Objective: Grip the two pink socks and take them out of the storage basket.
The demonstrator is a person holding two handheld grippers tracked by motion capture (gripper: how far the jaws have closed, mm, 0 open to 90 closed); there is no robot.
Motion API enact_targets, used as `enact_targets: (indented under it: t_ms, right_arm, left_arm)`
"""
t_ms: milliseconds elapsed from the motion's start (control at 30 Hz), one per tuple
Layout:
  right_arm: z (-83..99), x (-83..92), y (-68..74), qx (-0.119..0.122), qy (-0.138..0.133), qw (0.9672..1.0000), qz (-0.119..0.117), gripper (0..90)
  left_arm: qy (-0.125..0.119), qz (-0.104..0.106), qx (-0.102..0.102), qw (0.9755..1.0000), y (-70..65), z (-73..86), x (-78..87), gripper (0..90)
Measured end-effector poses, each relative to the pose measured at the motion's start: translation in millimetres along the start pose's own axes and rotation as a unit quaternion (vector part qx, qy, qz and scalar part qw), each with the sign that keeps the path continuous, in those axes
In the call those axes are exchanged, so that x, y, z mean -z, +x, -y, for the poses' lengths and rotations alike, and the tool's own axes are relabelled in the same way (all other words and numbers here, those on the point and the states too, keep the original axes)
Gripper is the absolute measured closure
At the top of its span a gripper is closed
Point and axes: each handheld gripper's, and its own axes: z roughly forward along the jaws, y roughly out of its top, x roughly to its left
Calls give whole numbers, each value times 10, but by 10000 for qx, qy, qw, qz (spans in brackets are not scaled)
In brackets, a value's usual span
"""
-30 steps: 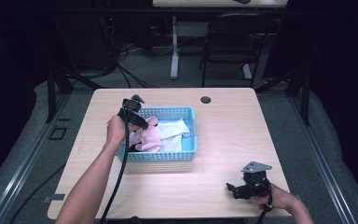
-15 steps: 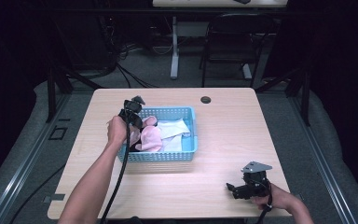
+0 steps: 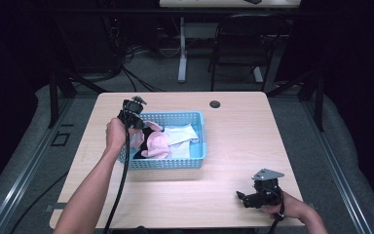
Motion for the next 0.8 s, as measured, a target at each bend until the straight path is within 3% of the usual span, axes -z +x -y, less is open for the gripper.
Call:
enact_targets:
  t_ms: [433, 633, 800]
  right_arm:
    - [-1, 0, 0, 3, 3, 10000, 2, 0]
    - [-2, 2, 0, 8, 13, 10000, 8, 0]
    - [-2, 1, -1, 11, 12, 10000, 8, 0]
  left_arm:
    - [-178, 224, -136, 9995, 5, 2, 254, 861]
    - [-104, 427, -222, 9988, 24, -1, 373, 859]
    - [-35, 480, -257, 9985, 51, -22, 452, 859]
